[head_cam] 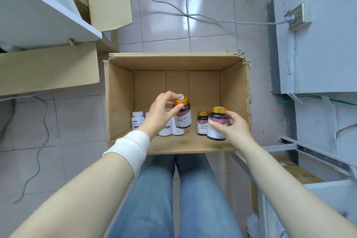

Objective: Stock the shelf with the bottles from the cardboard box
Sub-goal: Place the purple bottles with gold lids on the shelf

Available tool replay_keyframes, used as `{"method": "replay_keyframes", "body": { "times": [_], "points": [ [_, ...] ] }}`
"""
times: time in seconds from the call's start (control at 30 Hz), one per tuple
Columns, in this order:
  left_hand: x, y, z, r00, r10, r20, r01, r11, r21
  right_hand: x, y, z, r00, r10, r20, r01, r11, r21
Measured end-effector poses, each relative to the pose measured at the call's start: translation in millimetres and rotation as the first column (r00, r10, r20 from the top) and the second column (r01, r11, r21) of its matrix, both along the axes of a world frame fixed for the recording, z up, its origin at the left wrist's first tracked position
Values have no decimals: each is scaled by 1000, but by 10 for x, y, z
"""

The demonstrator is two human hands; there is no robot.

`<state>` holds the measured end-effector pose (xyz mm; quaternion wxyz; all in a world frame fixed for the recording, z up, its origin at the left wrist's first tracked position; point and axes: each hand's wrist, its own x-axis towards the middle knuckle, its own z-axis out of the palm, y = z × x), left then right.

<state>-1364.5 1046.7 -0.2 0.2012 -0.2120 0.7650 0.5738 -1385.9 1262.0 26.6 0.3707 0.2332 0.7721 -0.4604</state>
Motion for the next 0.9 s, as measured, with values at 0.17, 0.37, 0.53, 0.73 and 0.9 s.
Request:
{"method": "replay_keyframes", "body": {
  "times": [0.17, 0.37, 0.53, 0.73, 0.9],
  "points": [
    [67, -171, 783, 979, 193, 60, -202, 944, 261, 298, -125, 686, 969, -248, 2, 242, 946, -213],
    [311, -340, 1383, 971, 200, 134, -240, 850, 469, 944, -435, 1408, 853, -517, -76, 467, 820, -332],
    [643, -519, 1923, 973, 107, 206, -214, 755, 620, 1611, -617, 1898, 624, -781, 28, 673, 518, -527],
    [1132, -149, 2655, 980, -137, 141, 6, 740, 672, 2476, -549, 2518, 494, -867, -68, 642, 416, -643],
    [1801, 592, 3125, 906, -422, -27, 326, 656, 681, 3494, -276, 2981, 299, -929, -217, 673, 366, -643]
  ]
}}
